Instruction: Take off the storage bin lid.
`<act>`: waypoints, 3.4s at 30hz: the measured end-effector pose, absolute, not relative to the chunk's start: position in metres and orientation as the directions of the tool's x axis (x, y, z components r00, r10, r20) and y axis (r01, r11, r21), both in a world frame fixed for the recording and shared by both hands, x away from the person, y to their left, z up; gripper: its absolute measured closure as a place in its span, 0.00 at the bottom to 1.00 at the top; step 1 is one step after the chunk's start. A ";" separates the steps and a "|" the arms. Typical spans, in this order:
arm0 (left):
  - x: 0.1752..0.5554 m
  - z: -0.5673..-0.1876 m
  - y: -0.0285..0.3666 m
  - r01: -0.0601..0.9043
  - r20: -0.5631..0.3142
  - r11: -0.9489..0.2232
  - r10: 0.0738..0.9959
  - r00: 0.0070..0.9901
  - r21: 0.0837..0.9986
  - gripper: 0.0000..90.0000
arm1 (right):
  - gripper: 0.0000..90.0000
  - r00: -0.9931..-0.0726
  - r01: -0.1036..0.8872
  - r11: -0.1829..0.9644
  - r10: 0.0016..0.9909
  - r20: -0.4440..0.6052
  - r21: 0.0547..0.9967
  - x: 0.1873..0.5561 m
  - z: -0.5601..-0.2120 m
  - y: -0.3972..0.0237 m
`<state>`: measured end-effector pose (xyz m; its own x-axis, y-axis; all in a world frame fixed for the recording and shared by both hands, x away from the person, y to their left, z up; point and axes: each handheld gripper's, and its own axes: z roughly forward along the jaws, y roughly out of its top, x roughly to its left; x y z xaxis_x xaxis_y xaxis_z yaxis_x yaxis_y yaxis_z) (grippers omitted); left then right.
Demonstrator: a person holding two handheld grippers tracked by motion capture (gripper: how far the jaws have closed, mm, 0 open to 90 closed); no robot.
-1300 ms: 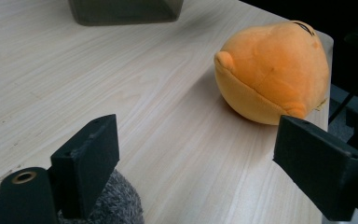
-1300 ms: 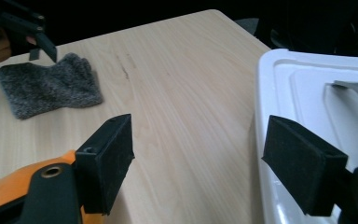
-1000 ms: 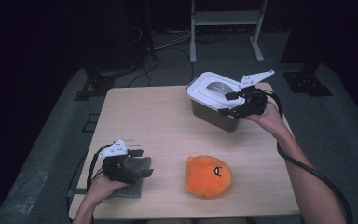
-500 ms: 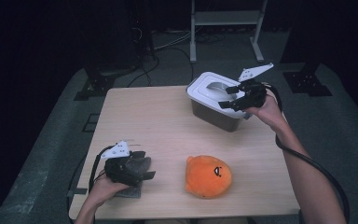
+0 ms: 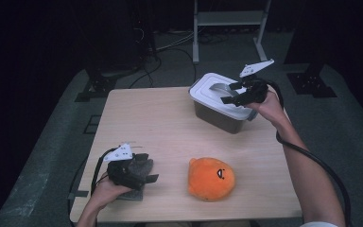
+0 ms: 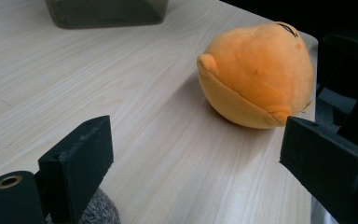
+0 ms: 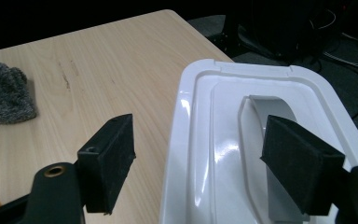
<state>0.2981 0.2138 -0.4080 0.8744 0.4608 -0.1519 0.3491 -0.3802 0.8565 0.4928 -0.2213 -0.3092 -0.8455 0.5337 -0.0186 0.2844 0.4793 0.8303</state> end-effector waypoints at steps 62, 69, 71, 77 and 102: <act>0.300 -0.412 0.220 0.366 -0.162 -0.386 0.468 0.869 0.847 0.10 | 0.68 -0.741 0.343 0.432 0.670 -0.043 0.834 0.543 -0.344 -0.219; 0.300 -0.413 0.220 0.371 -0.168 -0.386 0.467 0.868 0.844 0.10 | 0.72 -0.755 0.337 0.430 0.655 -0.033 0.838 0.541 -0.344 -0.220; 0.300 -0.413 0.220 0.372 -0.169 -0.386 0.468 0.868 0.844 0.10 | 0.73 -0.761 0.336 0.436 0.647 -0.032 0.835 0.540 -0.343 -0.219; 0.298 -0.413 0.220 0.374 -0.171 -0.384 0.468 0.867 0.844 0.10 | 0.73 -0.774 0.328 0.440 0.633 -0.030 0.836 0.535 -0.343 -0.219; 0.293 -0.410 0.218 0.363 -0.158 -0.392 0.465 0.871 0.845 0.10 | 0.73 -0.916 0.218 0.550 0.401 -0.026 0.806 0.486 -0.338 -0.189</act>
